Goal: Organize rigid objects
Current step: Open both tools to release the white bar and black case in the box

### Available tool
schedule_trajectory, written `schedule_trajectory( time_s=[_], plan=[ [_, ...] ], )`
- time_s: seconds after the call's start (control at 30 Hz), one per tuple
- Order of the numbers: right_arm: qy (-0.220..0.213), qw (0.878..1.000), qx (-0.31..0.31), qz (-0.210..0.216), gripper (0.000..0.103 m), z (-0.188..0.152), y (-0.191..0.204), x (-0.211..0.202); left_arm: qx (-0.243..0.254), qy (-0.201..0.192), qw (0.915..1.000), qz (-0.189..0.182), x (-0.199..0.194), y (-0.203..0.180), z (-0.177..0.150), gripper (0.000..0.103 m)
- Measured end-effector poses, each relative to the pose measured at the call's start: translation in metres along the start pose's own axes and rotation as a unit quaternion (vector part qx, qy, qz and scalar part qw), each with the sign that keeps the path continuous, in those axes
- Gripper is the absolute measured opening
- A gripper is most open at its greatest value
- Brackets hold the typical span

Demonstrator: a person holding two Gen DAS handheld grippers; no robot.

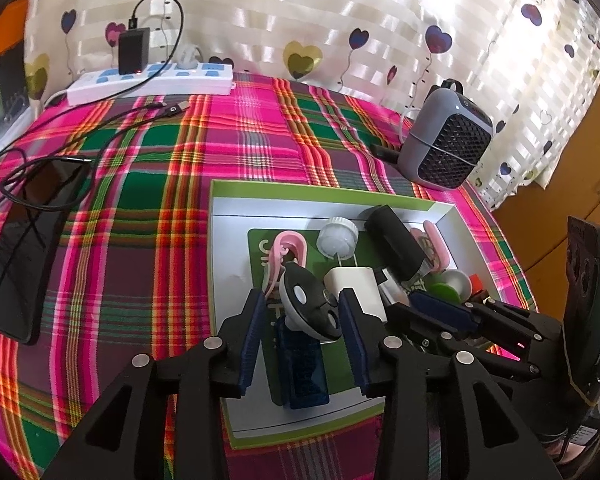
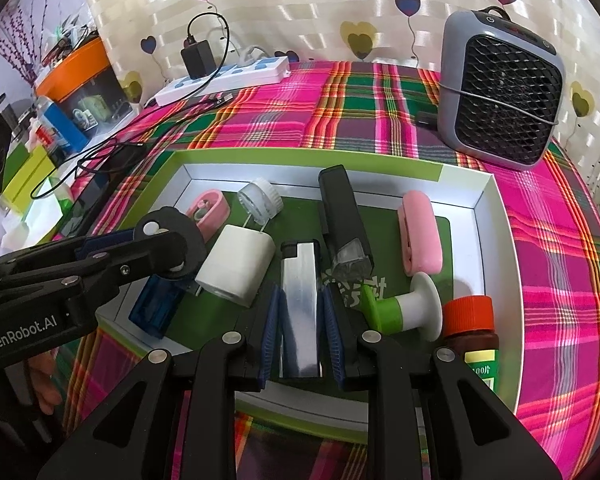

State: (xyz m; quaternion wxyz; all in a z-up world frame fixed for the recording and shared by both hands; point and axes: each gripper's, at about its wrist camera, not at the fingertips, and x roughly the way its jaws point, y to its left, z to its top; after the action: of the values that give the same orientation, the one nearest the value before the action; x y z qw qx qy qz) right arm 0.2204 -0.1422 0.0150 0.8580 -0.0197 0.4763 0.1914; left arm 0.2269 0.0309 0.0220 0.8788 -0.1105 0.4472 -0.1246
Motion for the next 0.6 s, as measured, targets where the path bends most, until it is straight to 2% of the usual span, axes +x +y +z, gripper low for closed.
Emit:
schedule_trajectory(
  time_s=[0.3,0.37,0.43,0.6],
  plan=[
    [-0.009,1.000,0.003,0.003,0.025,-0.002,0.002,-0.008,0.002,-0.007,1.0000,0.003,-0.011,-0.001,-0.003,0.039],
    [-0.012,1.000,0.003,0.004,0.029,-0.004,0.003,-0.010,0.008,-0.013,0.9998,0.008,-0.017,-0.004,-0.005,0.039],
    [-0.017,1.000,0.001,0.003,0.039,-0.005,0.005,-0.014,0.010,-0.018,0.9997,0.010,-0.023,-0.006,-0.008,0.039],
    [-0.031,0.999,-0.010,-0.008,0.039,-0.013,0.010,-0.027,0.026,-0.034,0.9987,0.028,-0.040,-0.016,-0.019,0.039]
  ],
)
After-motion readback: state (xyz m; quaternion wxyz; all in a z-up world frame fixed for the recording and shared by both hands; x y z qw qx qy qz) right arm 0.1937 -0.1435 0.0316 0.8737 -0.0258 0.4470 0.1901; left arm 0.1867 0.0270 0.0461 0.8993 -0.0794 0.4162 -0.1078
